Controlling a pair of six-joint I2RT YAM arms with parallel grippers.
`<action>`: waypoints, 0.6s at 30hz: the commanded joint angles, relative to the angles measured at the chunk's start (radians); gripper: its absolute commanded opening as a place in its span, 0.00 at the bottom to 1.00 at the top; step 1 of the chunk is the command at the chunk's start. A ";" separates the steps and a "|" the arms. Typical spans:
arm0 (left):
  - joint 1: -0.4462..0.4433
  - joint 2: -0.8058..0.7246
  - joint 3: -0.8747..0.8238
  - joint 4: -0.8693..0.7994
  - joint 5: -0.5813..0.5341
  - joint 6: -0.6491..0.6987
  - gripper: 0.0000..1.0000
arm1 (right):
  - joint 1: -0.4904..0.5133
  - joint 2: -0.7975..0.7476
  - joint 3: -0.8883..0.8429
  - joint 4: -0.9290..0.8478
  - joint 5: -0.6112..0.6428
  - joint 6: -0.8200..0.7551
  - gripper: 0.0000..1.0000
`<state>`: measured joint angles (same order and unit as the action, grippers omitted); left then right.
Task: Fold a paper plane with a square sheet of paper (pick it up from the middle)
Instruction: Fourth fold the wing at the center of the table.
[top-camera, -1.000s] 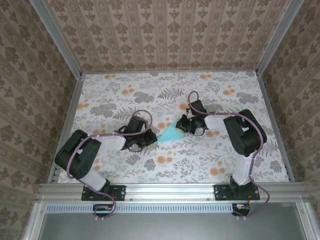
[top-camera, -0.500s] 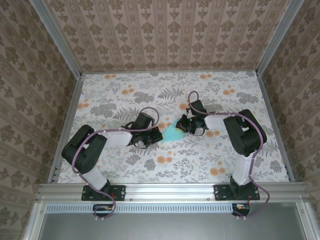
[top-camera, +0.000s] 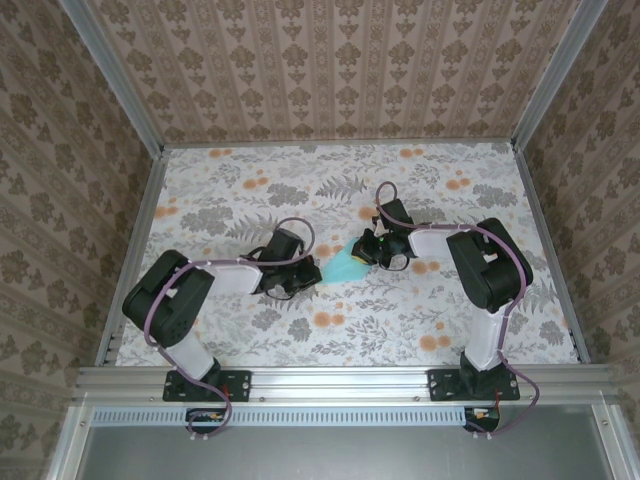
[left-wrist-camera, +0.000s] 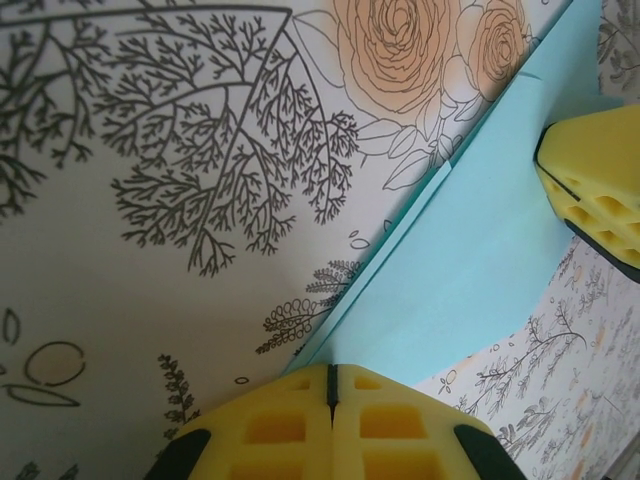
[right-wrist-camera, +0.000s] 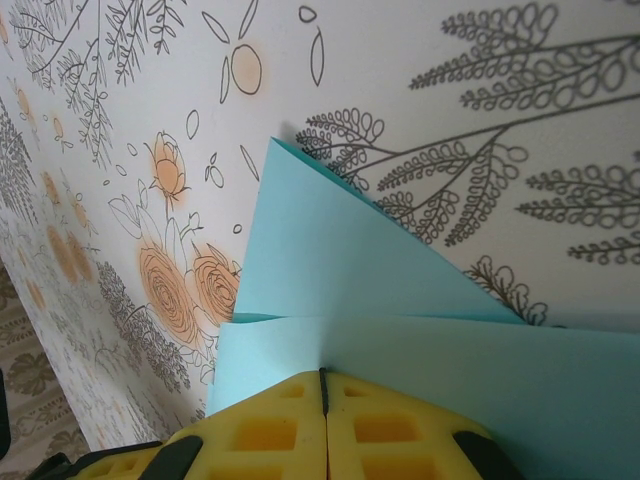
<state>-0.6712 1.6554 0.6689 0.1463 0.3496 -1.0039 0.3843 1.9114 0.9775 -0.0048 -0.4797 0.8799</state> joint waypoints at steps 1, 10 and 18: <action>0.031 0.009 -0.081 -0.107 -0.062 -0.025 0.00 | -0.011 0.112 -0.053 -0.205 0.177 -0.021 0.07; 0.081 -0.123 -0.080 -0.153 -0.030 0.026 0.00 | -0.012 0.109 -0.046 -0.223 0.182 -0.031 0.07; 0.043 -0.117 0.064 -0.089 0.071 0.094 0.00 | -0.011 0.093 -0.036 -0.222 0.173 -0.033 0.07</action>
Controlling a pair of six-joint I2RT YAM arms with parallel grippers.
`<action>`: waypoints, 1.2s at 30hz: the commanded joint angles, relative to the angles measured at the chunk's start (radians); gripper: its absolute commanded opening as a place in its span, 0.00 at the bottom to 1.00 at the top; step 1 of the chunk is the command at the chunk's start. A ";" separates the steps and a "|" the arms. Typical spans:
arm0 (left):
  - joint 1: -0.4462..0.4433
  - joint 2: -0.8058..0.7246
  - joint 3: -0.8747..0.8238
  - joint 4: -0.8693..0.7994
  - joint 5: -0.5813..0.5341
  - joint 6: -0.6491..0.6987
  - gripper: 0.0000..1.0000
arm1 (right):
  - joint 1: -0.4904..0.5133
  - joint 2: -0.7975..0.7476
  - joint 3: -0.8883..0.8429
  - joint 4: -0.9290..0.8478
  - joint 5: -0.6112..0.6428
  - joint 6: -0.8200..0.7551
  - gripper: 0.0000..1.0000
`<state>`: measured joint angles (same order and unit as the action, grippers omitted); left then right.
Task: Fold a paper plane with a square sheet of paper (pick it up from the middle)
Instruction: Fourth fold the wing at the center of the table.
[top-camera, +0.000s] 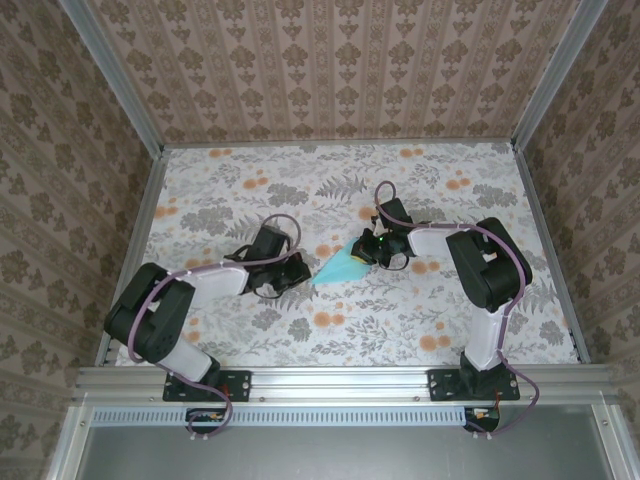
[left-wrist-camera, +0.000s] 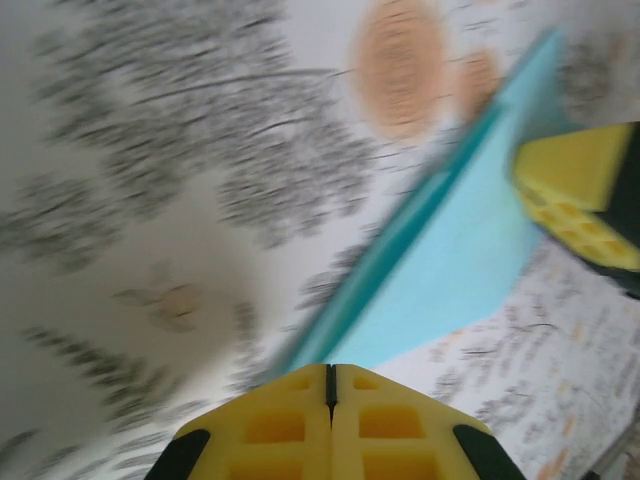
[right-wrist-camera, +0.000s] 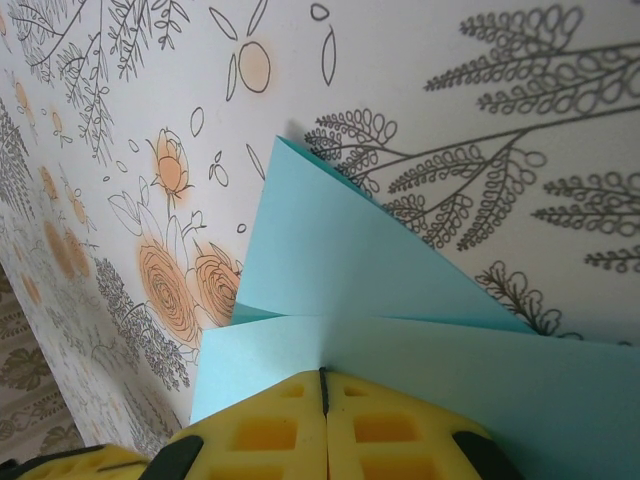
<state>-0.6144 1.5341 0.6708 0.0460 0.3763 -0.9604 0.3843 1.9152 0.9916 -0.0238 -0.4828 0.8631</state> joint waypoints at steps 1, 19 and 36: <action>-0.020 0.020 0.074 0.016 0.048 0.054 0.00 | -0.011 0.090 -0.050 -0.202 0.175 -0.016 0.07; -0.047 0.233 0.139 -0.022 0.022 0.104 0.00 | -0.012 0.047 -0.046 -0.183 0.147 -0.022 0.07; -0.045 0.250 0.103 -0.064 -0.024 0.083 0.00 | 0.102 -0.101 -0.018 -0.023 -0.004 -0.050 0.08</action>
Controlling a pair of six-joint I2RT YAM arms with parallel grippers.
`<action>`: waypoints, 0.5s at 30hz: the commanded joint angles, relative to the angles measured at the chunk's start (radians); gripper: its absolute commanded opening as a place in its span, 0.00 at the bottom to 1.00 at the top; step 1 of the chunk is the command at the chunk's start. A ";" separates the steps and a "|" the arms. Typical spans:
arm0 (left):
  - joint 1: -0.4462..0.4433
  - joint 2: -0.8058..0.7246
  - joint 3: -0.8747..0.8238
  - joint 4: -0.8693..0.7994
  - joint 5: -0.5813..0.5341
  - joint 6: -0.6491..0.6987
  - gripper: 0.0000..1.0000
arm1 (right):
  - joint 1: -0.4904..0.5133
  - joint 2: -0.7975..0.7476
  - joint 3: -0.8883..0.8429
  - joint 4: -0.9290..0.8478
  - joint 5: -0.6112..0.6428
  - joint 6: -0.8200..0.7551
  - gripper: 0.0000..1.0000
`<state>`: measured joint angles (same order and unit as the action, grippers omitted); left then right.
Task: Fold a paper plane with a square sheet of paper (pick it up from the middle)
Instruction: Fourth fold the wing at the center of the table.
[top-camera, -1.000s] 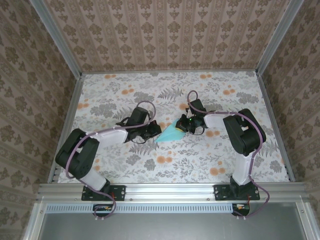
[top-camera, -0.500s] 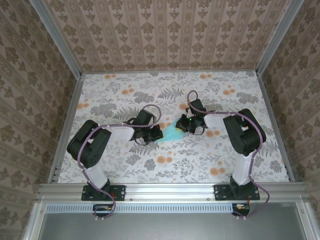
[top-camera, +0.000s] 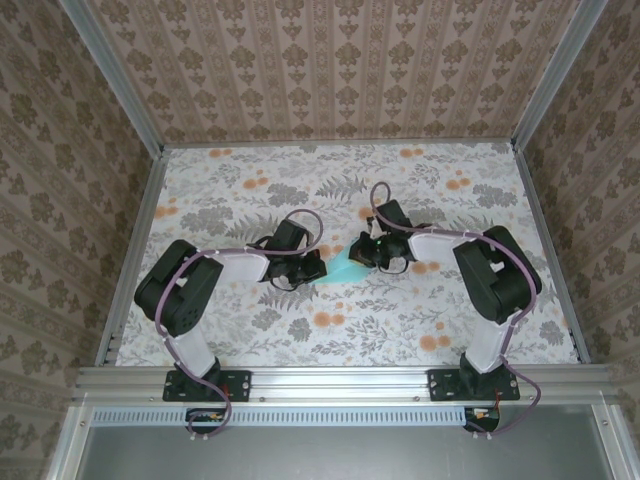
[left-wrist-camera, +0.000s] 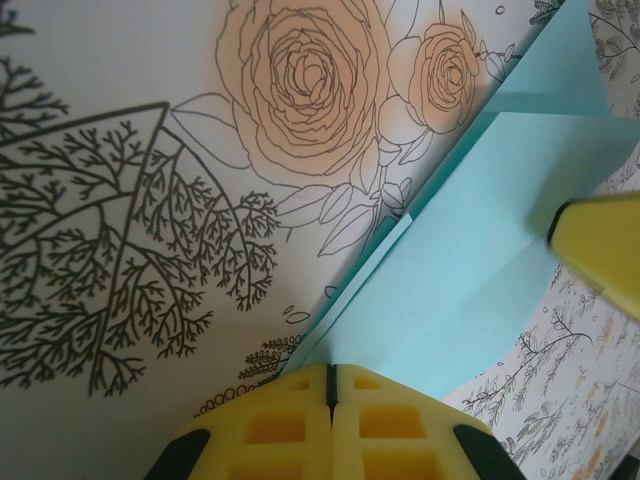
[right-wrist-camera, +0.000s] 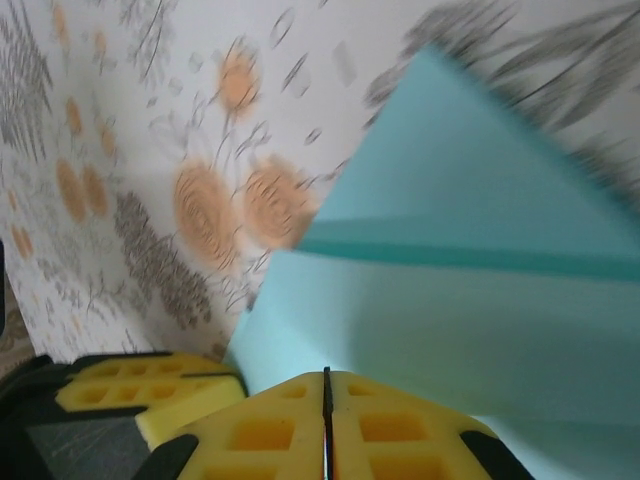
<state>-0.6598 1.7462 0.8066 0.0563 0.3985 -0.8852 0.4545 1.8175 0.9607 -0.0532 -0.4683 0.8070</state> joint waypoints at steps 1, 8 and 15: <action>0.000 0.038 -0.033 -0.073 -0.045 0.007 0.00 | 0.039 0.005 0.016 0.011 -0.019 0.011 0.08; 0.000 0.041 -0.037 -0.067 -0.039 0.000 0.00 | 0.078 0.057 0.056 0.018 -0.038 0.023 0.05; 0.002 0.041 -0.046 -0.072 -0.056 -0.025 0.00 | 0.092 0.107 0.084 0.008 -0.050 0.019 0.04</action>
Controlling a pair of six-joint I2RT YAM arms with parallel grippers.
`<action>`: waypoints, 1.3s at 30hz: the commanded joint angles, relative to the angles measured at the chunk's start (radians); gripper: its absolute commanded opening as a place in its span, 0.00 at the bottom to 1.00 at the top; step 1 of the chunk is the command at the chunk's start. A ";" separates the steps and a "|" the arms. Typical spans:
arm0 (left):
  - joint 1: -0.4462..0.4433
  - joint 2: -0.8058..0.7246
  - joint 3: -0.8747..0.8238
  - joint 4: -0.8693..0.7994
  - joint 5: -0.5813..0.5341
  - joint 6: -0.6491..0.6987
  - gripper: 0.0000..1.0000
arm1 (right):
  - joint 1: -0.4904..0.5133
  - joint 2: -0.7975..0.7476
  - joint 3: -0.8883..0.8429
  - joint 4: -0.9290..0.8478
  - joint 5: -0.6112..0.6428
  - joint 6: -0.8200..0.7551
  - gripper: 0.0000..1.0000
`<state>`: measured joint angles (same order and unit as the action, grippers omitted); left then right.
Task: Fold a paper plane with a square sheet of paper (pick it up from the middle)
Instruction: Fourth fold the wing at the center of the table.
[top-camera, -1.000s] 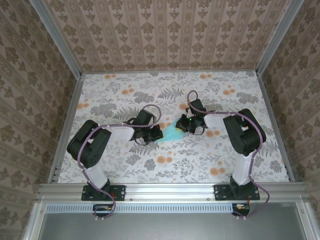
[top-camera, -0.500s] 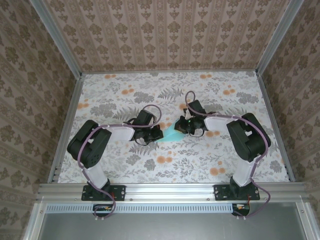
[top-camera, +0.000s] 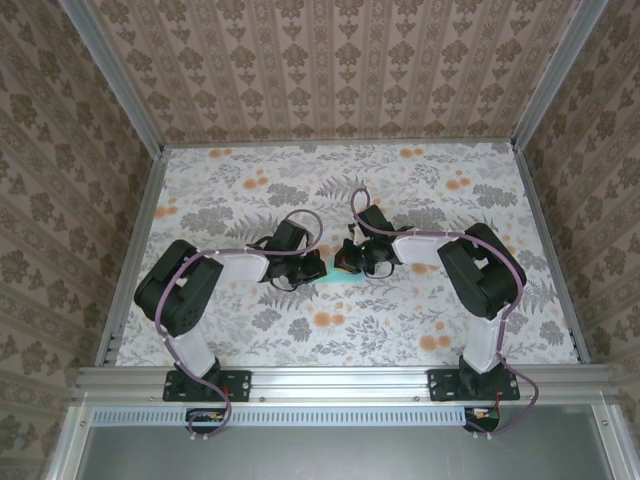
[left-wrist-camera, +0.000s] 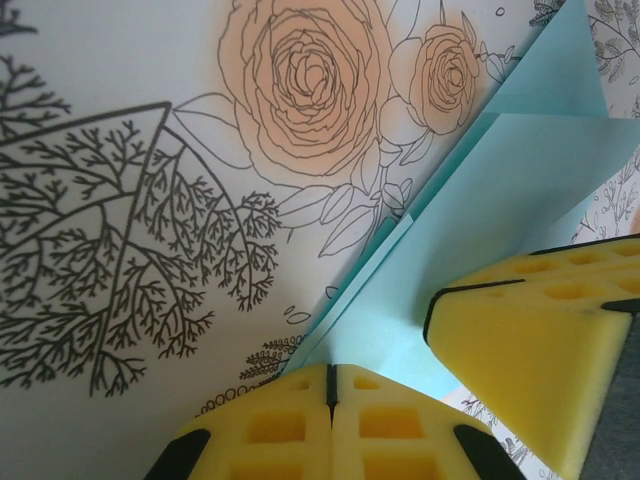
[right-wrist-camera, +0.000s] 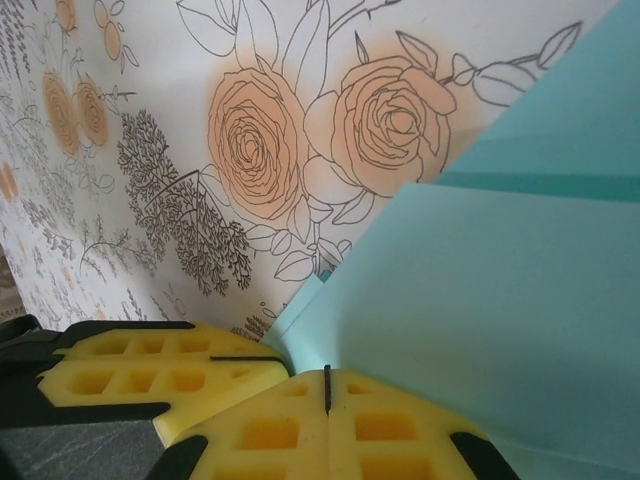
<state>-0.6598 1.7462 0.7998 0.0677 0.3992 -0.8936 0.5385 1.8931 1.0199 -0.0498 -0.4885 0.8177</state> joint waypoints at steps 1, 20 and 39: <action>0.002 0.039 -0.042 -0.085 -0.061 -0.022 0.00 | 0.009 0.034 0.025 0.005 -0.034 0.009 0.04; 0.012 0.018 -0.092 -0.110 -0.094 -0.073 0.00 | -0.190 0.028 -0.049 -0.006 0.033 -0.094 0.05; 0.022 -0.129 0.081 -0.167 -0.031 0.069 0.33 | -0.304 -0.288 -0.169 -0.036 0.093 -0.061 0.31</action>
<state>-0.6468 1.6917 0.8158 -0.0055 0.3908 -0.8944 0.2245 1.6562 0.9047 -0.0776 -0.4107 0.7147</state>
